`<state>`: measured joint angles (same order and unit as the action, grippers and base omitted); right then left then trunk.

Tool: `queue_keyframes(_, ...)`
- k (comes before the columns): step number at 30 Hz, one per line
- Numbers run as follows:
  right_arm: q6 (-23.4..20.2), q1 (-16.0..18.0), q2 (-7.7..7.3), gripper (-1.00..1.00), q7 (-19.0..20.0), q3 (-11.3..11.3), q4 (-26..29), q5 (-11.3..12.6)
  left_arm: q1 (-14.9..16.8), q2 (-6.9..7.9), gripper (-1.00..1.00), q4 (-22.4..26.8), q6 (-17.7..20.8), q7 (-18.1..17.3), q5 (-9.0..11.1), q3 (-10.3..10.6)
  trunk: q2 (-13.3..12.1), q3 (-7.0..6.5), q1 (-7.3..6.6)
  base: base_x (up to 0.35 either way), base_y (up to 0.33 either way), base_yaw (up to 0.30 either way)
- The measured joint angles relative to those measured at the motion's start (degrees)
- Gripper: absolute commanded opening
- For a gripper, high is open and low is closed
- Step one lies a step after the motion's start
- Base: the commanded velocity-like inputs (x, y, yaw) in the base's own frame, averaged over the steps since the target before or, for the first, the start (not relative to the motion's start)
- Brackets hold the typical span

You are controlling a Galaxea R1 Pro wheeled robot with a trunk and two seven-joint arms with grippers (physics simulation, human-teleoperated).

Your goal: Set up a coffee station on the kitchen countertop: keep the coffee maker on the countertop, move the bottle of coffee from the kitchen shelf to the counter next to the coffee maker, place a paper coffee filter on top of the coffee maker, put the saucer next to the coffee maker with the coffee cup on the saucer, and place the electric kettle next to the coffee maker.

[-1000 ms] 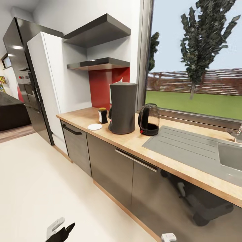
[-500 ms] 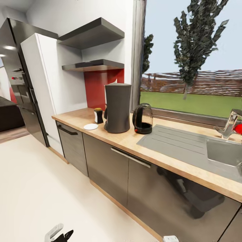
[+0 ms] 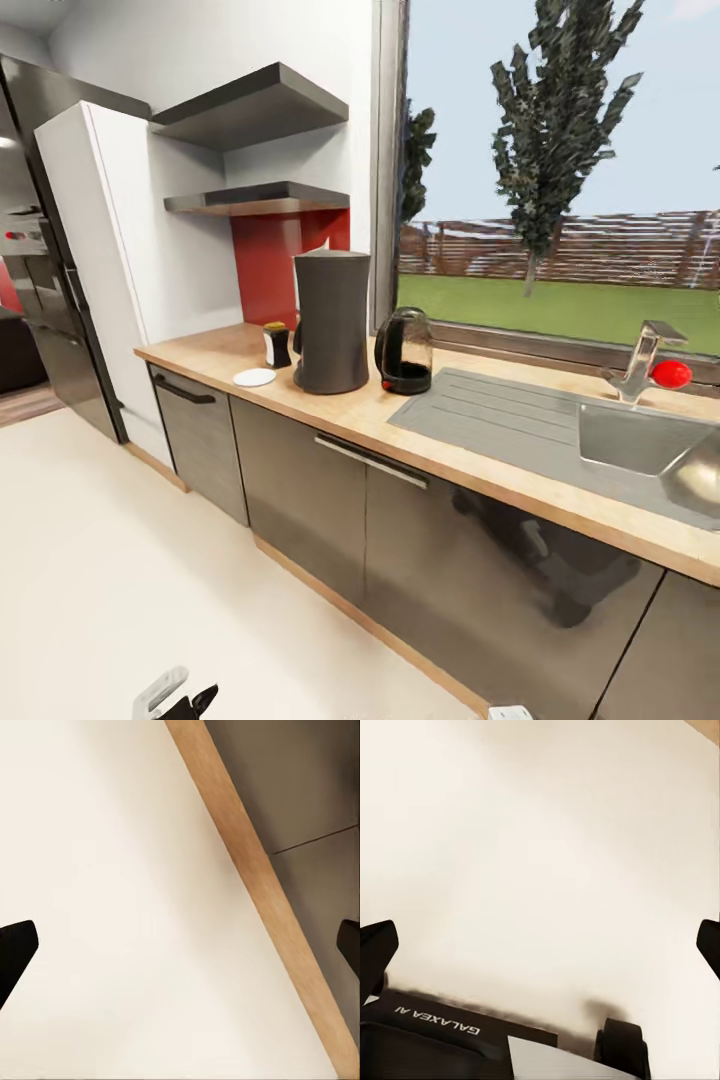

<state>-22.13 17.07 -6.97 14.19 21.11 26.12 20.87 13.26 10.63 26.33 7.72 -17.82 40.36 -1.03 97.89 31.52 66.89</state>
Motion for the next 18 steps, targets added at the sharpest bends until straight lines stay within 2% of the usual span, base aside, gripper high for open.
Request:
queue_keyframes(7, 0.01, -0.27, 0.0, 1.0, -0.04, 0.0, 0.07, 0.01, 0.0, 0.0, 1.0, -0.01, 0.0, 0.03, 0.0, 0.0, 0.0, -0.05, -0.02, -0.156, 0.0, -0.068)
queue_keyframes(18, 0.04, -0.33, -0.01, 1.0, -0.05, 0.0, 0.09, 0.01, 0.01, -0.01, 1.0, -0.02, 0.03, 0.07, 0.0, -0.01, 0.0, -0.36, -0.03, -0.019, 0.0, -0.207)
